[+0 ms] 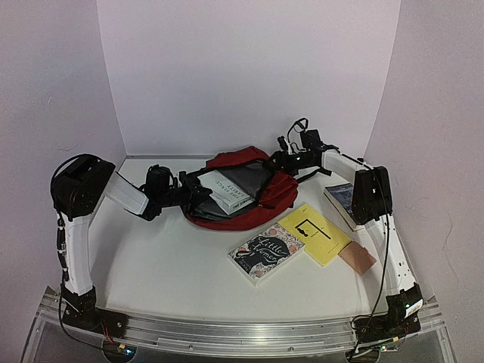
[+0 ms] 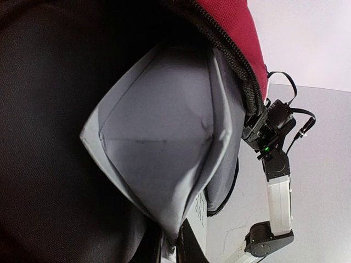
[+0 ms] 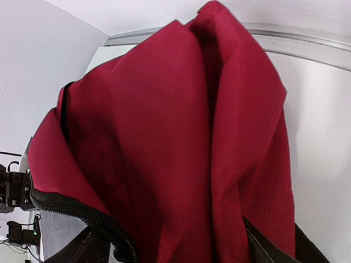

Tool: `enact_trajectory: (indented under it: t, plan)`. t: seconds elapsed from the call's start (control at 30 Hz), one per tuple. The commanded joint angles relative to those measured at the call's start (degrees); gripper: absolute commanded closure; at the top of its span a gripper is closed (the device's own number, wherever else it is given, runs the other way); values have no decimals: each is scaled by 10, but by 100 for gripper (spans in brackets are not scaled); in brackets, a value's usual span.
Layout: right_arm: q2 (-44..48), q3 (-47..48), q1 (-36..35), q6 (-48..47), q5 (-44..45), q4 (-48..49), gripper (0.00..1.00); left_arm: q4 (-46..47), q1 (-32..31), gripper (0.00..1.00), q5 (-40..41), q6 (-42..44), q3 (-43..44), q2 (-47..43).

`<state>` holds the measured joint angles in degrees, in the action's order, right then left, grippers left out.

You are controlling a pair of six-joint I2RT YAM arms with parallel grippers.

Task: Pack the student bag
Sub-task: Place the book in the student bag.

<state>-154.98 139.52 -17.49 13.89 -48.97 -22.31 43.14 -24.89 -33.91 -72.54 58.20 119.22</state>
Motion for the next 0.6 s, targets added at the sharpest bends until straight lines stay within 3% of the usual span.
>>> enact_trajectory:
  t: [0.0,0.17,0.33,0.43,0.57]
  plan:
    - [-5,-2,-31,16,-82,23,27,51,-16,100,-57,8,74,14]
    - [-18,22,-54,23,-77,24,27,-16,-19,97,-39,9,132,38]
    - [-11,12,-60,15,-71,26,20,-31,-22,89,-37,-7,159,57]
    - [3,-9,-61,10,-81,29,13,-51,-24,81,-30,-2,166,58]
    - [21,-37,-61,12,-92,35,10,-84,-33,59,-25,22,166,42]
